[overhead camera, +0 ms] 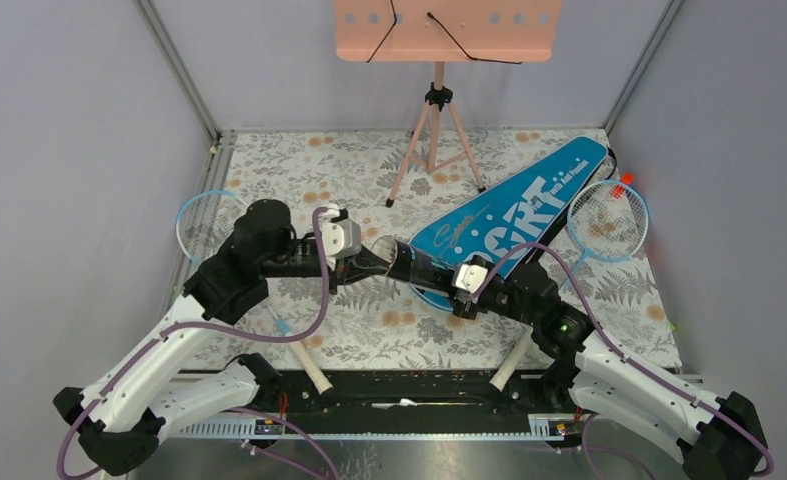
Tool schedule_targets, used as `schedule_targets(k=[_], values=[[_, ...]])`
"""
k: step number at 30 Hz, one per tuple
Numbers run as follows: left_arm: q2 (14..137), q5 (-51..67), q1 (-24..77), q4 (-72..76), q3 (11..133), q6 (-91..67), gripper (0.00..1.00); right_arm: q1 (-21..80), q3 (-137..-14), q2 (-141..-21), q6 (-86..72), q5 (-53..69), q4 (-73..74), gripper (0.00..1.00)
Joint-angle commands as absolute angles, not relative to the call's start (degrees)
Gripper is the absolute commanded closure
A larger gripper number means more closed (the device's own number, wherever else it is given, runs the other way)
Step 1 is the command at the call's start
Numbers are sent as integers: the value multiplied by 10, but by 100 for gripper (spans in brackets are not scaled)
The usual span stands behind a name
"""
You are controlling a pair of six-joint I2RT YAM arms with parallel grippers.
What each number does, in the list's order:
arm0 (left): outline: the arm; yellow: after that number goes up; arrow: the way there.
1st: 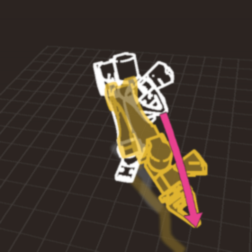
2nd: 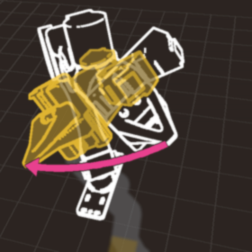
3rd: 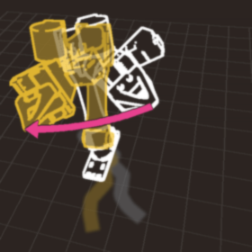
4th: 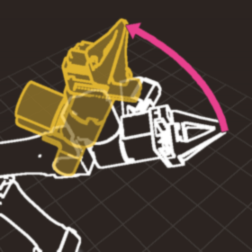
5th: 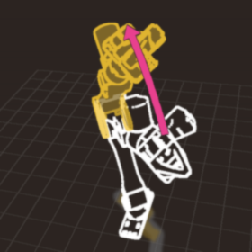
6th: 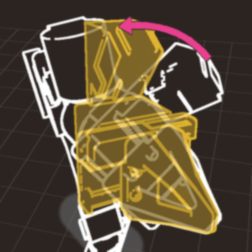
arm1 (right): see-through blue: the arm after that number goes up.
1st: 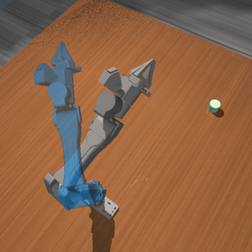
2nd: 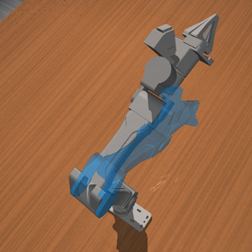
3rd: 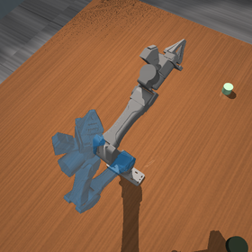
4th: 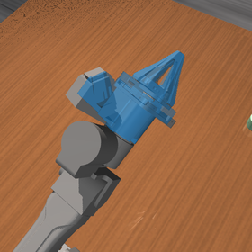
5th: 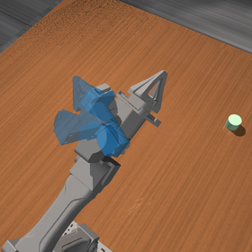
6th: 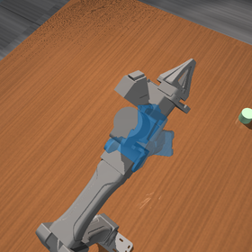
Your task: Pack up the badminton gear
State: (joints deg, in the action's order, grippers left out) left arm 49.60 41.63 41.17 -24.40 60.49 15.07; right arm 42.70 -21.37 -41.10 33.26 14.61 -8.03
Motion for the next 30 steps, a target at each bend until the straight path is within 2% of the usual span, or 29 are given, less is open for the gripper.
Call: schedule_targets(k=[1, 9, 15, 17, 22, 25, 27, 28, 29, 30], values=[[537, 421, 438, -250, 656, 167, 100, 424, -254, -405, 332, 226, -101, 89], [574, 412, 502, -280, 672, 216, 100, 425, -254, -408, 337, 235, -102, 89], [601, 373, 532, -284, 682, 194, 100, 424, -245, -396, 332, 228, -122, 90], [603, 348, 536, -290, 690, 182, 87, 424, -241, -387, 331, 209, -123, 90], [561, 326, 536, -291, 676, 179, 69, 424, -227, -370, 334, 172, -126, 90], [518, 281, 536, -280, 653, 163, 53, 425, -225, -367, 337, 151, -123, 90], [487, 239, 535, -269, 641, 144, 37, 424, -227, -365, 339, 128, -116, 91], [471, 223, 536, -266, 636, 138, 8, 424, -230, -365, 340, 117, -108, 91], [455, 206, 535, -262, 633, 127, 2, 425, -233, -363, 340, 107, -97, 91], [440, 185, 535, -257, 630, 113, 1, 424, -237, -362, 340, 102, -88, 91]])
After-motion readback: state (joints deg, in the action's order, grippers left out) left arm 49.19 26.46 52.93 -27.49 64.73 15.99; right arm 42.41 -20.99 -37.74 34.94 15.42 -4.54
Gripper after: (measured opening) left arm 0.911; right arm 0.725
